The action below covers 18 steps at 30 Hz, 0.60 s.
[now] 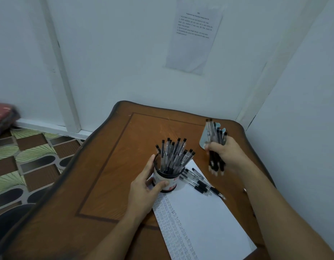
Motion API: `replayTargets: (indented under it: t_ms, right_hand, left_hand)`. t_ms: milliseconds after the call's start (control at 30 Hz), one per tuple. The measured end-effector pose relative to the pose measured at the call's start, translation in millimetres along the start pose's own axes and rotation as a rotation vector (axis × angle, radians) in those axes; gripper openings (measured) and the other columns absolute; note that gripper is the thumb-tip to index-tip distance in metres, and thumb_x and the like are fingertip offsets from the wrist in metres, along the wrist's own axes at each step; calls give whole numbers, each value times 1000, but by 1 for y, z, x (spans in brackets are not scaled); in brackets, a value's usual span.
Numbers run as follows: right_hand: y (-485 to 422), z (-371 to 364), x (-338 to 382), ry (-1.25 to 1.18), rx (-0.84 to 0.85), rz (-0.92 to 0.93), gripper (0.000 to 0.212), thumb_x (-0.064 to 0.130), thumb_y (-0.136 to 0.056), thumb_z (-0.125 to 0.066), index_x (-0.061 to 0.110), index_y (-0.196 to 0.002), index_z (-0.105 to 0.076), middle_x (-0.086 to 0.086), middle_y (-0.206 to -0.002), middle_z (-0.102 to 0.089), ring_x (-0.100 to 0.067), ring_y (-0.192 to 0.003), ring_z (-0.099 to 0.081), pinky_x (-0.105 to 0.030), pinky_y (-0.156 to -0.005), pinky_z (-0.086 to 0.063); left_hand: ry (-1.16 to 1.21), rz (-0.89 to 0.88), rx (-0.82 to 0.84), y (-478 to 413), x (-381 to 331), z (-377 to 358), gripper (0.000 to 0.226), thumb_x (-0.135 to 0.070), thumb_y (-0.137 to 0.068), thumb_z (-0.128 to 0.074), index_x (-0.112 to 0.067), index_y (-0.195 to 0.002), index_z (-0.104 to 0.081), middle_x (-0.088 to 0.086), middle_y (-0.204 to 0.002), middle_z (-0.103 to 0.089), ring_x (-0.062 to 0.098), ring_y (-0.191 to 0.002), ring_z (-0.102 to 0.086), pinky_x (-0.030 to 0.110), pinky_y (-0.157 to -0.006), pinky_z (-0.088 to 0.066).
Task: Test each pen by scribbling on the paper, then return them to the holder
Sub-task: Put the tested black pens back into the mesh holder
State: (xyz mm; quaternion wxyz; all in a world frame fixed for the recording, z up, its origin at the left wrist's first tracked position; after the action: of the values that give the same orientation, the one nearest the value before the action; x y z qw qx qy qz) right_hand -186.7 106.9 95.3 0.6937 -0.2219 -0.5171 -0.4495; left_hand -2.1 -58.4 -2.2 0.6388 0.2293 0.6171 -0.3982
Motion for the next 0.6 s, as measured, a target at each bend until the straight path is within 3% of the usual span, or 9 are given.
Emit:
replayTargets:
  t_ms: [67, 167, 333, 467, 600]
  right_hand:
    - [23, -16, 15, -307, 30, 41, 26, 7, -88, -66, 4, -111, -54, -7, -85, -63, -21, -76, -63, -34, -65, -53]
    - [42, -44, 19, -603, 0, 70, 20, 2, -86, -64, 7, -103, -54, -5, -79, -63, -18, -73, -63, -35, -67, -55]
    - [35, -56, 17, -621, -306, 173, 21, 1, -86, -67, -1, -104, -56, -8, -81, -63, -9, -63, -65, -23, -59, -55]
    - [30, -64, 13, -560, -418, 200, 18, 1, -87, -67, 14, -86, -54, -4, -80, -64, -24, -78, -66, -42, -78, -58]
    - [30, -80, 11, -462, -418, 245, 11, 4, -88, -65, 8, -92, -56, -1, -77, -64, -16, -73, -64, -45, -78, -57]
  left_hand:
    - [8, -2, 1, 1, -1, 0, 82, -6, -85, -74, -43, -146, -34, -23, -141, -48, -11, -126, -46, 26, -107, -43]
    - [4, -5, 0, 2, -2, 1, 82, -8, -85, -74, -51, -142, -33, -20, -142, -49, -7, -127, -48, 25, -107, -44]
    - [-19, -10, 0, 1, -3, 1, 83, -11, -84, -75, -51, -143, -33, -19, -142, -50, -16, -124, -44, 11, -101, -41]
    - [-23, -14, 2, -1, -1, 1, 82, -14, -84, -76, -53, -141, -32, -26, -139, -48, -19, -122, -43, 11, -101, -41]
    - [-35, -34, -2, -1, -2, 2, 83, -12, -84, -75, -56, -139, -32, -34, -137, -45, -17, -124, -43, 11, -101, -40]
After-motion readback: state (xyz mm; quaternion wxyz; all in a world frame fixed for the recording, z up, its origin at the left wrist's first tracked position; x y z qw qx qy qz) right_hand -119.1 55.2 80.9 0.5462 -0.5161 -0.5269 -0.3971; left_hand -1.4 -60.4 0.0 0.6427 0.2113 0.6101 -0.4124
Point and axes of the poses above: each hand's wrist, its own y-axis away from the middle knuckle, its own z-axis out of the back of the hand, x = y × z, the point moved 9 cm from there along -y, towards the middle knuckle
